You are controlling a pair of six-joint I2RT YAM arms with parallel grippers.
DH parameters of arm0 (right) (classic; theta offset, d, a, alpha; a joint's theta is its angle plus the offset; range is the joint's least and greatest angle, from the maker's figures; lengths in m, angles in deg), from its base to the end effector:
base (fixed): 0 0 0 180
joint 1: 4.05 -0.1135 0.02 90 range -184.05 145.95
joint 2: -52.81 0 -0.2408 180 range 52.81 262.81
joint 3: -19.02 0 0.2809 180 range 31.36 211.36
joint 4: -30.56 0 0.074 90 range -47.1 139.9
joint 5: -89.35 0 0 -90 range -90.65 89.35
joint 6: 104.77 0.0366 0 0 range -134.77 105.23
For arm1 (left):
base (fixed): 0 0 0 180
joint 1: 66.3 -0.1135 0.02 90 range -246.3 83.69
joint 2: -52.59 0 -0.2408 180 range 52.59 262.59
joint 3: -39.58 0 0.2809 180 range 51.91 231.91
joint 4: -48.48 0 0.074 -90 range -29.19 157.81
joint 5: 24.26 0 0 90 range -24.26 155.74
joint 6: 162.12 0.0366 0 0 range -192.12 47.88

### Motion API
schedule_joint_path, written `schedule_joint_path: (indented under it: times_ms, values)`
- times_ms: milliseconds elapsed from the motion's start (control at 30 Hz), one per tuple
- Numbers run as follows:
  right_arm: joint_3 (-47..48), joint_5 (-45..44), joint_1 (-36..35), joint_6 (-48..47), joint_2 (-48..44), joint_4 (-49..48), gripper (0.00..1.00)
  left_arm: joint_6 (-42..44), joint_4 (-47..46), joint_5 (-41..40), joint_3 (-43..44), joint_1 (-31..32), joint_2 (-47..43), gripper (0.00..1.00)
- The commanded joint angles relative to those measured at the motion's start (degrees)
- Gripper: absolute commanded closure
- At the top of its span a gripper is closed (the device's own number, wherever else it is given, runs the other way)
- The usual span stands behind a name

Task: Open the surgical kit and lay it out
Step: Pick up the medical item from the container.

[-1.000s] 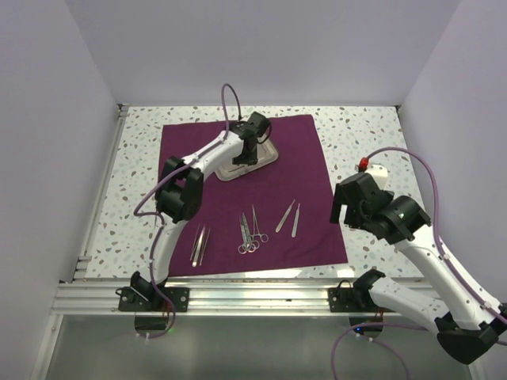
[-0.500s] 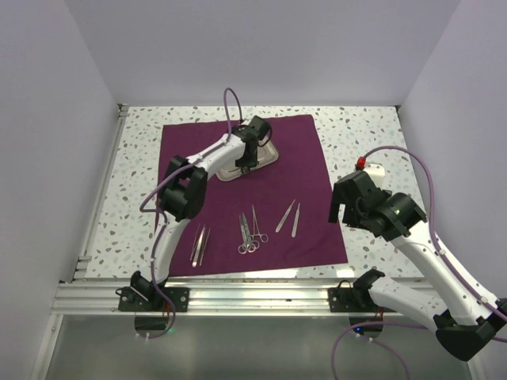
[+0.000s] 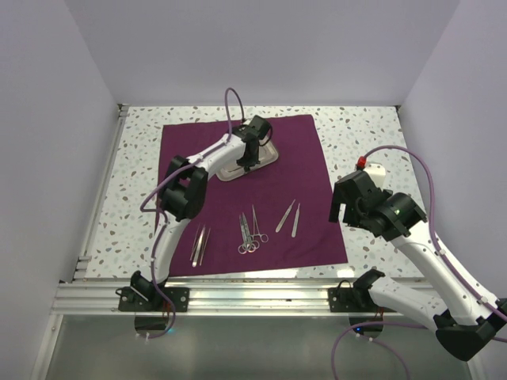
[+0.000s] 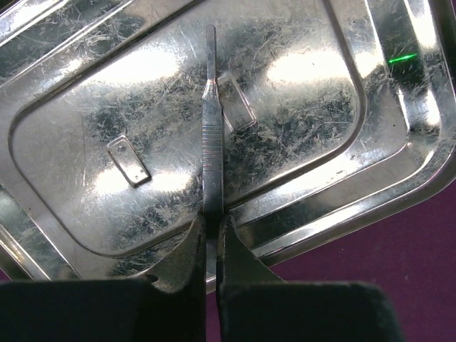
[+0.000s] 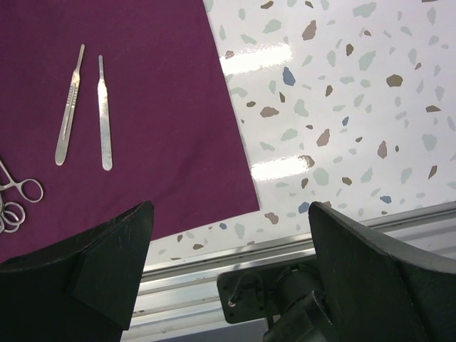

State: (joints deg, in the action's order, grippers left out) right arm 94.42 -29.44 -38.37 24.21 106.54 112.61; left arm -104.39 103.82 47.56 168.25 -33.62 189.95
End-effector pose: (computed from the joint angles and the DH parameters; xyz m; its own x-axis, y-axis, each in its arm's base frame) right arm 0.1677 0.0931 0.3192 -0.7453 0.1587 -0.6476 0.2203 0.9753 -0.0146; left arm 0.4459 -0.2725 0.1364 -0.8523 -0.0559 -0.5200 -0.0675 0.9977 0.0034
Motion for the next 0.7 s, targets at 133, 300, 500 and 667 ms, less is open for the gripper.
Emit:
schedule_joint_path:
  times_ms: [133, 300, 500, 667]
  values:
    - [1.62, -1.35, 0.14, 0.39, -0.56, -1.42, 0.06, 1.78, 4.72, 2.44, 8.9, -0.52, 1.42, 1.0]
    - [1.8, -1.17, 0.22, -0.13, -0.74, -1.95, 0.06, -0.15, 5.51, 3.93, 9.09, -0.17, -2.61, 1.0]
    - [1.8, -0.91, 0.14, -0.84, -1.53, -2.21, 0.06, -3.84, 5.34, 4.99, 1.81, 3.87, -8.5, 1.0]
    - [2.15, -1.26, 0.14, -1.71, -2.32, -1.77, 0.06, -7.54, 2.61, 7.19, -8.2, 12.21, -14.83, 1.0]
